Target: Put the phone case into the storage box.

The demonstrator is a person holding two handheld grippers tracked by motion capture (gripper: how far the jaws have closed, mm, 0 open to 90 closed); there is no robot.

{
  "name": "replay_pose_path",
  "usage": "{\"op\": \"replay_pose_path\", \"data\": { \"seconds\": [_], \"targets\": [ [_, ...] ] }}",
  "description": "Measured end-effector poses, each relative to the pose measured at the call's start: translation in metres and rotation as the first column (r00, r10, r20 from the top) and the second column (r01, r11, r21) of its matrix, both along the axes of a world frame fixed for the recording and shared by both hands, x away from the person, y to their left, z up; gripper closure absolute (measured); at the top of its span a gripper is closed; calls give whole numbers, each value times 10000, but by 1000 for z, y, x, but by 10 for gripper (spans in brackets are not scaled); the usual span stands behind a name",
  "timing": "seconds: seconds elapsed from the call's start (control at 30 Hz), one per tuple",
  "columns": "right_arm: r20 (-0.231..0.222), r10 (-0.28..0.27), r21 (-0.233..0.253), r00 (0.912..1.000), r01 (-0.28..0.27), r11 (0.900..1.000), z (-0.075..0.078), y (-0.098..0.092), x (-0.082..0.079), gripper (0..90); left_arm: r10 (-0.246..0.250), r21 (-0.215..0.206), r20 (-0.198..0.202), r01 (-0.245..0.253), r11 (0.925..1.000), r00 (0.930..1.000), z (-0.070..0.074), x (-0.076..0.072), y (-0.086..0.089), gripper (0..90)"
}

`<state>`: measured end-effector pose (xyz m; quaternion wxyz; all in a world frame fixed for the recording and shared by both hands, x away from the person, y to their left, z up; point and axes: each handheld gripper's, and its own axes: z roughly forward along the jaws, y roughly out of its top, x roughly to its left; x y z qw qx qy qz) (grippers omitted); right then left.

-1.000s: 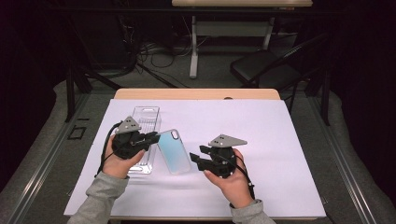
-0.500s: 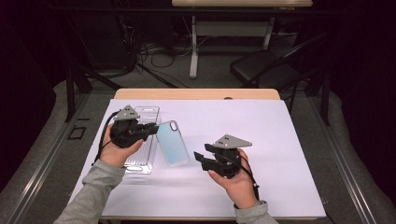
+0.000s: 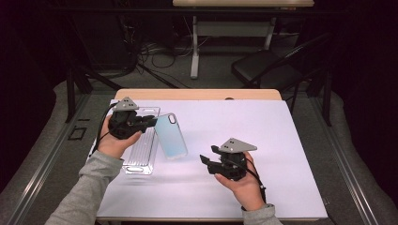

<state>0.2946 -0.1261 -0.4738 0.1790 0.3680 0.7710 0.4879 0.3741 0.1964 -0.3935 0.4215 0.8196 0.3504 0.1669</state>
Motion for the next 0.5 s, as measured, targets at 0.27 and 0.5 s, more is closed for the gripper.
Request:
{"op": "replay_pose_path", "data": {
  "seconds": [0.27, 0.5],
  "targets": [
    [3, -241, 33, 9997, 241, 9997, -1, -5, 0, 456, 244, -1, -2, -244, 9997, 9997, 6, 10, 6, 801],
    [40, -381, 12, 9993, 381, 9993, -2, -9, 0, 456, 396, -178, -92, -398, 9990, 9992, 12, 19, 15, 801]
  ]
}}
